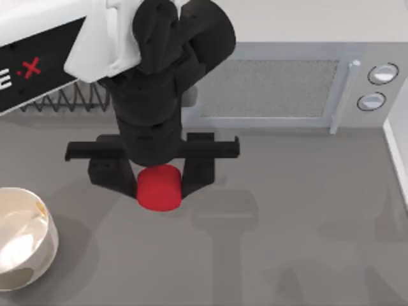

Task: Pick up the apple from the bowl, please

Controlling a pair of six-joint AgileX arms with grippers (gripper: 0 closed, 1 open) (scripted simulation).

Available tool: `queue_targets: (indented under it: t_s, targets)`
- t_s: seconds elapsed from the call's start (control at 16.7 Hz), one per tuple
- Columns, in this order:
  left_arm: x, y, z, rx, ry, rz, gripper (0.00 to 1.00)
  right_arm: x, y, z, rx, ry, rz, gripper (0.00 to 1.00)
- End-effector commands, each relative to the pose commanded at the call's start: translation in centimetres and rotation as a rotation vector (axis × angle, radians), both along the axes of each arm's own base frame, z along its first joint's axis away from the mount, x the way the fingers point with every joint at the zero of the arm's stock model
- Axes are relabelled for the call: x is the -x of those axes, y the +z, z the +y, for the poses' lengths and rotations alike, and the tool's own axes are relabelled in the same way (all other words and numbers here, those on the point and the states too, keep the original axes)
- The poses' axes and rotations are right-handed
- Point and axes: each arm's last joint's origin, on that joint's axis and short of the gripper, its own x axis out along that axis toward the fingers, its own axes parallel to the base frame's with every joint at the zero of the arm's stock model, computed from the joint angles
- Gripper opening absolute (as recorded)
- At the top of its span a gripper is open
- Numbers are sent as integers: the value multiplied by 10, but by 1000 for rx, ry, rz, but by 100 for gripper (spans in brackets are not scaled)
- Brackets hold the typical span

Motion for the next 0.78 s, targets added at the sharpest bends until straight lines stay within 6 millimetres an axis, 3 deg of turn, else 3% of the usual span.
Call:
queue_targets:
  t_s: [0.12, 0.24, 0.66, 0.78]
  targets:
    - [0, 1, 1, 3, 1, -2, 0, 0, 0, 0, 0, 0, 0, 100]
    - [-1, -10, 0, -2, 1, 4, 0, 0, 0, 0, 0, 0, 0, 100]
    - [-3, -92, -2, 8, 0, -9, 0, 0, 0, 0, 0, 0, 0, 100]
    - [-1, -107, 0, 1, 0, -1, 0, 0, 0, 0, 0, 0, 0, 100]
